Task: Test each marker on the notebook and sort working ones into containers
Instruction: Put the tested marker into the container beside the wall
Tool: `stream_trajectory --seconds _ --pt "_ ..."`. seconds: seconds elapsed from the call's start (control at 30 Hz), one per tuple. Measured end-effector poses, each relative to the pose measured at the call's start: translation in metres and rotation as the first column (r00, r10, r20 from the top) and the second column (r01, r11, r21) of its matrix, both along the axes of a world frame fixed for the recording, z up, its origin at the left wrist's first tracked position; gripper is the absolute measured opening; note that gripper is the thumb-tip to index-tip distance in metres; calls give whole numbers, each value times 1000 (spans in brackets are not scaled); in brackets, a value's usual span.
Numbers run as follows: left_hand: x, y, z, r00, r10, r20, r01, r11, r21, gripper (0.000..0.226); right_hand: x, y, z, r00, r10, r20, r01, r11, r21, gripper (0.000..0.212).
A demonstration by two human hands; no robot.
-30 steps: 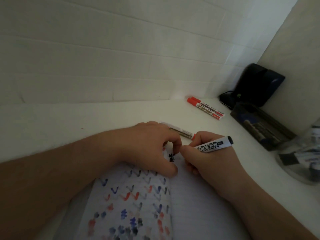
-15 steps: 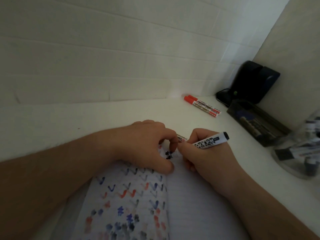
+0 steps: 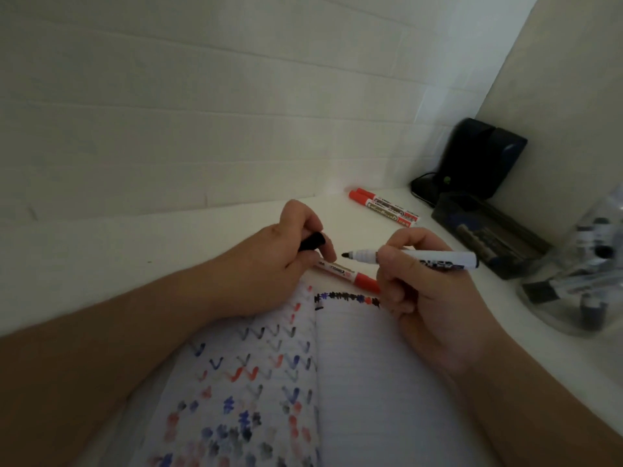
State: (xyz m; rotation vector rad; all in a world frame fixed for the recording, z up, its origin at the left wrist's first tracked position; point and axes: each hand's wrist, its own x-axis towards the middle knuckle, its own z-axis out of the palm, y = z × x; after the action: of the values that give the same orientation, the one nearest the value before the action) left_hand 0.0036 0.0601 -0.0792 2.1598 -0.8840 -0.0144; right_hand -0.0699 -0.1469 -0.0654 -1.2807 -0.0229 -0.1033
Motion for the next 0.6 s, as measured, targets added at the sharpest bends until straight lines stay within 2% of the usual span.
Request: stream_trajectory --seconds 0.07,0.17,0.43,0.5,0.6 --pt "0 -1 -1 1000 4 -2 -4 1000 -2 17 1 -3 1 999 24 -38 -22 998 59 4" --pt "1 -1 -1 1000 8 -2 -8 1000 6 13 2 -7 2 992 49 -113 -30 986 161 21" --pt "-3 0 2 1000 -22 -1 22 1000 10 13 4 -6 1 987 31 -158 -7 989 147 33" --pt "-3 1 3 1000 -28 -1 28 1000 13 13 4 -5 0 986 20 -166 1 992 123 31" --pt "-4 0 2 999 -32 34 31 999 19 13 5 -1 -1 985 -35 -169 48 996 73 14"
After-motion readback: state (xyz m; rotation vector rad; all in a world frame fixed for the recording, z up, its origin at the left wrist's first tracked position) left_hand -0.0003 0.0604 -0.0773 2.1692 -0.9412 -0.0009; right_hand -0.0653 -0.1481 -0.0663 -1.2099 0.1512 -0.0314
